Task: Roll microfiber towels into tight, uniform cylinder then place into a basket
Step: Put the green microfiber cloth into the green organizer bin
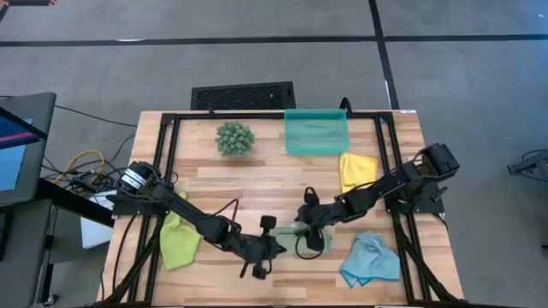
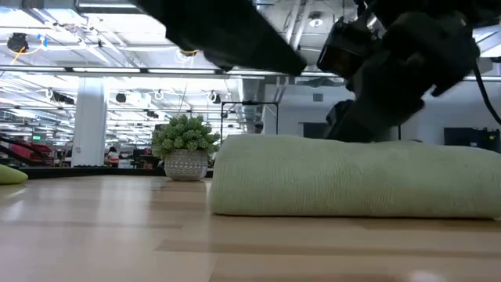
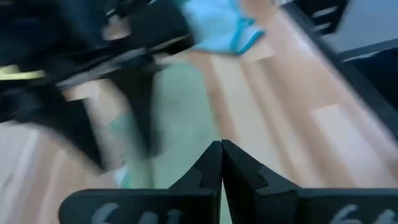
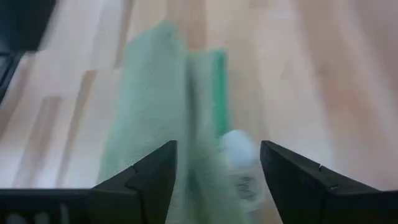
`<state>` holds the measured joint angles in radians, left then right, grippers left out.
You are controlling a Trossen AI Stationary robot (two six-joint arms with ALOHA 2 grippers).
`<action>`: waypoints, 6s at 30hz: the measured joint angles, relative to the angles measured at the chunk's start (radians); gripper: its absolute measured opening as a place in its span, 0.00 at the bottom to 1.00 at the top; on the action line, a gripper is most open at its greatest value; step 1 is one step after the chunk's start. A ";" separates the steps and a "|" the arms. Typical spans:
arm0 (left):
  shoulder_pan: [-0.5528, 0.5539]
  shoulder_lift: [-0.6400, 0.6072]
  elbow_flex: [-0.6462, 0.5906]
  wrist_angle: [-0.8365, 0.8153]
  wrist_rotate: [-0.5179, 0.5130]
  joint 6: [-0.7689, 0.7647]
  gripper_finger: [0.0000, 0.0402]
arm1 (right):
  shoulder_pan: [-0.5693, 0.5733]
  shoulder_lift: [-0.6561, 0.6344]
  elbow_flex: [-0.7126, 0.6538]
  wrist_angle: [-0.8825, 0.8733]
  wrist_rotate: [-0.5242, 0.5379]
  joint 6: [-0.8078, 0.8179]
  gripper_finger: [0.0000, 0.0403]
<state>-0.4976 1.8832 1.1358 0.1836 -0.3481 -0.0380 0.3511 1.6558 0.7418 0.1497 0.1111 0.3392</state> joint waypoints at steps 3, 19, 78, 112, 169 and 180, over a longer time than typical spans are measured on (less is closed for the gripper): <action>0.008 0.003 0.000 0.014 0.011 -0.008 0.00 | 0.002 -0.037 -0.001 -0.039 0.052 0.002 0.63; 0.114 0.080 0.000 -0.132 0.047 -0.206 0.00 | 0.206 -0.014 0.000 0.045 -0.005 -0.060 0.57; 0.125 0.048 -0.057 -0.133 -0.184 -0.260 0.00 | -0.001 0.069 0.076 -0.119 0.016 -0.138 0.20; 0.173 0.123 -0.056 -0.094 -0.052 -0.268 0.00 | -0.069 0.067 0.071 -0.150 0.021 -0.051 0.50; 0.047 -0.048 -0.059 -0.299 -0.261 -0.339 0.00 | -0.143 0.237 0.085 0.032 -0.152 -0.126 0.31; 0.008 -0.076 -0.059 -0.526 -0.377 -0.457 0.00 | -0.114 0.087 0.070 -0.145 -0.039 -0.110 0.10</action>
<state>-0.4899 1.8072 1.0767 -0.3422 -0.7250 -0.4947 0.2373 1.7431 0.8118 0.0046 0.0720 0.2291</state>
